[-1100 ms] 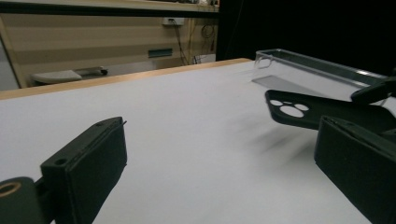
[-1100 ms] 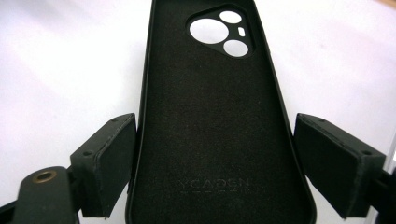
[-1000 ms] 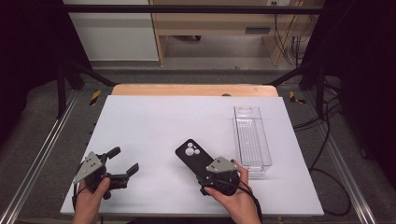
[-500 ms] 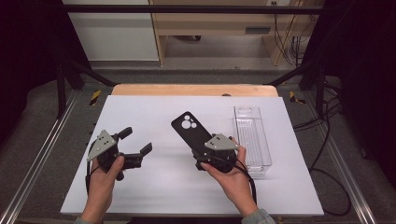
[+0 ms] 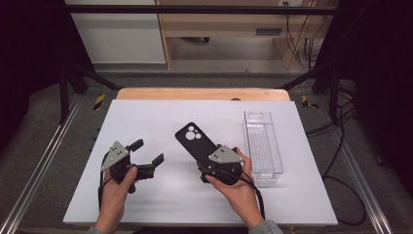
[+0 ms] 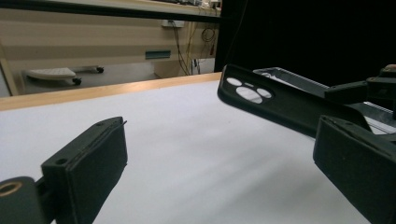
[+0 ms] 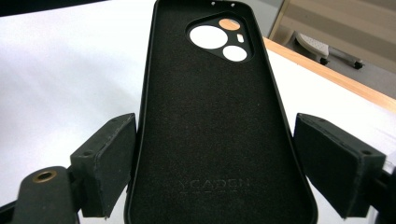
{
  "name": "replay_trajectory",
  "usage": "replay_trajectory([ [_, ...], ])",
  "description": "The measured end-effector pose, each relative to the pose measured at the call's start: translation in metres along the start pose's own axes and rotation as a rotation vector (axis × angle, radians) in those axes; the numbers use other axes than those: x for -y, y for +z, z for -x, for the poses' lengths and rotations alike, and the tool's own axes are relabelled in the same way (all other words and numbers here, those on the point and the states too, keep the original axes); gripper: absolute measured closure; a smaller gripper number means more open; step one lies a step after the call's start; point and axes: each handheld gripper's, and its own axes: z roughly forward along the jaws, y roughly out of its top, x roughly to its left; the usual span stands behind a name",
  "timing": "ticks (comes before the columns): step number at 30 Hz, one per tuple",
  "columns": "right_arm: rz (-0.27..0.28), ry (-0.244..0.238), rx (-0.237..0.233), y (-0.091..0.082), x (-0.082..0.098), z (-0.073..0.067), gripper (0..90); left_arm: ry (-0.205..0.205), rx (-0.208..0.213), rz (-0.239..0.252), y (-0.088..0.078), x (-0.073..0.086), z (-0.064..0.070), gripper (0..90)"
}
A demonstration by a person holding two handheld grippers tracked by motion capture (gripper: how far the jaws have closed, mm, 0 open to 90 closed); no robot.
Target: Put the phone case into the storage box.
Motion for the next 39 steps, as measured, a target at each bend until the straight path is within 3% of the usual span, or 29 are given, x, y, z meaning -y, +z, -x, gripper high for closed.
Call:
replay_trajectory([
  [11,0.033,-0.013,-0.001,0.001,0.006,-0.017,15.8,-0.012,0.057,-0.014,0.002,0.010,0.004,3.2],
  [27,0.071,-0.037,-0.018,0.002,0.006,-0.030,15.9,-0.044,0.111,-0.027,0.006,0.010,0.008,4.2],
  [39,0.090,-0.078,-0.050,0.003,0.004,-0.046,15.8,-0.052,0.144,-0.074,0.009,0.012,0.006,8.4],
])
